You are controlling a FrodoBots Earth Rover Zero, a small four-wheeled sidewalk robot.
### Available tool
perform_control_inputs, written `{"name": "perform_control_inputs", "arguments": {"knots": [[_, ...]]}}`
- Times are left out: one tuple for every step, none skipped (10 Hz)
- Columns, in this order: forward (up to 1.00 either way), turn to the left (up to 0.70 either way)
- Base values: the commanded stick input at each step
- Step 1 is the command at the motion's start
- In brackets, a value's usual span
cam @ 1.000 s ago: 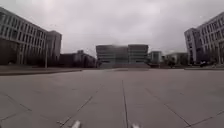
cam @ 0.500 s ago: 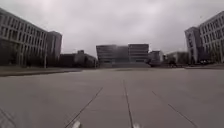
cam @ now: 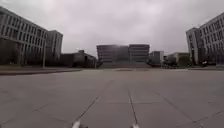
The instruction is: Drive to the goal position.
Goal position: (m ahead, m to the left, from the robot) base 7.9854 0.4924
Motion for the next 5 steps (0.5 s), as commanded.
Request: {"name": "perform_control_inputs", "arguments": {"knots": [[0.7, 0.3], [0.7, 0.18], [0.7, 0.01], [0.7, 0.0], [0.7, 0.0]]}}
